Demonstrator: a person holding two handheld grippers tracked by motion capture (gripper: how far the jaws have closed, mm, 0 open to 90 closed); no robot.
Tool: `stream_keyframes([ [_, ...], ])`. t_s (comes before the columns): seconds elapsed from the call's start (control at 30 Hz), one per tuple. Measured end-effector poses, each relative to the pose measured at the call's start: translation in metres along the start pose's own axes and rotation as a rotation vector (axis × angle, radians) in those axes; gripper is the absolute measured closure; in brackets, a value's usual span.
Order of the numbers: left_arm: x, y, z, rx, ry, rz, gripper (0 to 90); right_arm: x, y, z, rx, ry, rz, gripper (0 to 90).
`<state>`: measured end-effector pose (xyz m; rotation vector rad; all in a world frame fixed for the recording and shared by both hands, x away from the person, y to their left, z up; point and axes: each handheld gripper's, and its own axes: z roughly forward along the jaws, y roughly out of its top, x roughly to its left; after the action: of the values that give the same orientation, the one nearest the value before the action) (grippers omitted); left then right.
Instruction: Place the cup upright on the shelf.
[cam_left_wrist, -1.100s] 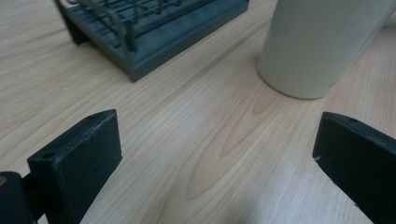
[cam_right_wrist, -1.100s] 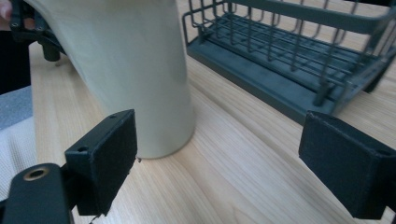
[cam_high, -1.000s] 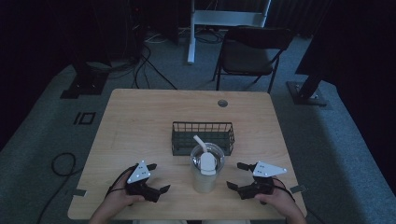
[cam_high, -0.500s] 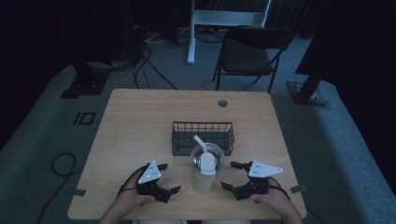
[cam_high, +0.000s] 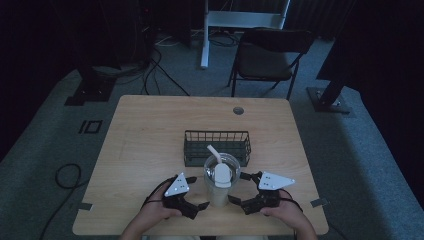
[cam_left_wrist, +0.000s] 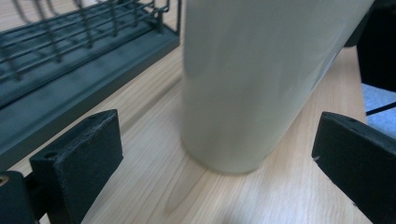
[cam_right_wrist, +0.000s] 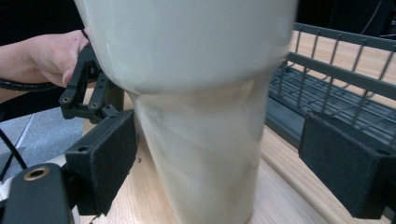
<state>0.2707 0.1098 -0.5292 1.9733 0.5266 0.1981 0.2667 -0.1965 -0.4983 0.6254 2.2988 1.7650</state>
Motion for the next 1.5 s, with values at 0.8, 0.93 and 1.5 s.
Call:
stream_keyframes([
  [0.8, -0.008, 0.009, 0.033, -0.009, -0.055, 0.031, 11.7, 0.005, 0.001, 0.024, -0.038, 0.038, -0.020, 10.2],
  [0.93, -0.008, 0.012, 0.038, -0.005, -0.050, 0.051, 11.0, 0.005, 0.002, 0.028, -0.039, 0.038, -0.040, 8.9],
  [1.5, -0.008, 0.014, 0.041, -0.023, -0.049, 0.131, 11.4, 0.006, 0.002, 0.046, -0.057, 0.020, -0.080, 8.1],
])
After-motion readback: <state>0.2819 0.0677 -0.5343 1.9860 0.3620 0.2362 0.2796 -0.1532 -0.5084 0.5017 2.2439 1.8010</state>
